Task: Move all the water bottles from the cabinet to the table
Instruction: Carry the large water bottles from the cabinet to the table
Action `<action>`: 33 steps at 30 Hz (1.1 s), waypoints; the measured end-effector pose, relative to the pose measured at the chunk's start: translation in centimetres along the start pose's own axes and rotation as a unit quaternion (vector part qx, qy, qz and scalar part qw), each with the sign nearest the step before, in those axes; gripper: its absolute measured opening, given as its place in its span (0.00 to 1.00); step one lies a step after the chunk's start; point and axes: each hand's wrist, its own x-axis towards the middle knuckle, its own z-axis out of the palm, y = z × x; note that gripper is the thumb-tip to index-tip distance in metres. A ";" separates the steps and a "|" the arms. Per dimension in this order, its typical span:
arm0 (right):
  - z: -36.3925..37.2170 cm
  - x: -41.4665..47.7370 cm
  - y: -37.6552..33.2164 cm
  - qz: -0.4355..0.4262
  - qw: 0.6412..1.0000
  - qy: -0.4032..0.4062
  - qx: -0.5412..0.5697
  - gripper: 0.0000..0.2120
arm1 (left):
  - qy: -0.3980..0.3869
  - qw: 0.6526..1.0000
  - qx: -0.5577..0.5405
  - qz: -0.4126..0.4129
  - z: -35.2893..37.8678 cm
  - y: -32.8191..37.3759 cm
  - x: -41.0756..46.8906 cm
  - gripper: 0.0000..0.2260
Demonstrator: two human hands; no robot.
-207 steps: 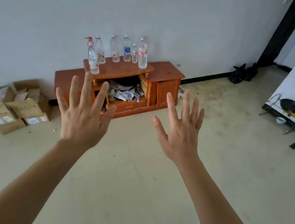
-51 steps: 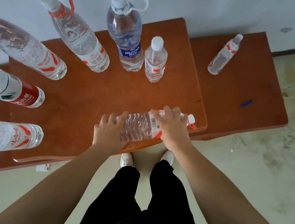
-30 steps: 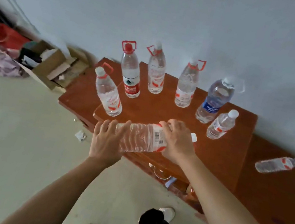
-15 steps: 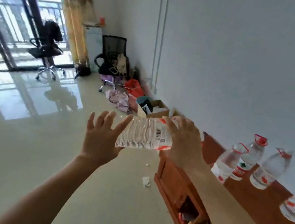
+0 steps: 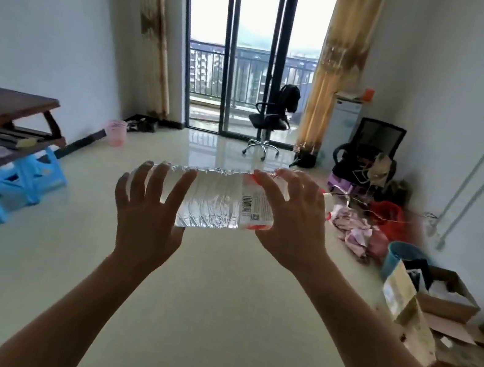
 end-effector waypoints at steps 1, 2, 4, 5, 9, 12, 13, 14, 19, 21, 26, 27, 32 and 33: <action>2.4 1.6 -0.6 -0.019 1.000 0.013 0.016 0.43 | -0.003 1.000 0.015 -0.007 0.9 -1.9 0.4 0.48; 5.6 3.9 -1.3 -0.039 0.998 0.024 0.034 0.43 | -0.002 0.999 0.032 -0.020 2.4 -4.4 1.2 0.48; 11.5 8.2 -2.5 -0.067 0.994 0.042 0.076 0.44 | 0.014 0.997 0.070 -0.036 5.3 -8.9 2.8 0.49; 13.2 9.6 -3.0 -0.073 0.993 0.041 0.087 0.44 | 0.018 0.996 0.082 -0.038 6.0 -10.5 3.3 0.49; 23.4 18.3 -5.5 -0.094 0.983 0.030 0.156 0.43 | 0.003 0.987 0.156 -0.048 10.0 -19.1 7.4 0.48; 29.2 24.0 -8.4 -0.110 0.972 0.017 0.209 0.41 | -0.004 0.977 0.203 -0.062 11.6 -24.8 9.7 0.48; 31.1 25.9 -9.8 -0.116 0.967 0.014 0.225 0.40 | -0.002 0.973 0.218 -0.074 12.0 -26.6 10.1 0.47; 31.9 27.1 -10.6 -0.121 0.966 0.017 0.227 0.39 | 0.004 0.971 0.227 -0.077 12.1 -27.6 10.5 0.47; 40.7 34.8 -19.9 -0.192 0.939 0.011 0.285 0.42 | 0.002 0.951 0.278 -0.135 13.7 -38.3 10.1 0.47; 44.1 37.3 -23.8 -0.211 0.929 0.014 0.304 0.43 | 0.006 0.946 0.289 -0.148 14.6 -42.8 9.7 0.48; 51.7 43.3 -33.5 -0.236 0.916 0.025 0.323 0.43 | -0.014 0.933 0.312 -0.181 16.8 -55.1 9.4 0.50; 53.1 44.9 -35.3 -0.238 0.915 0.025 0.325 0.43 | -0.016 0.931 0.313 -0.189 17.1 -57.8 9.8 0.50; 59.3 51.3 -41.4 -0.232 0.919 0.042 0.316 0.44 | -0.012 0.934 0.308 -0.178 19.7 -68.6 12.7 0.48; 60.3 52.4 -42.2 -0.228 0.920 0.034 0.318 0.44 | -0.012 0.936 0.302 -0.182 20.4 -70.3 13.4 0.47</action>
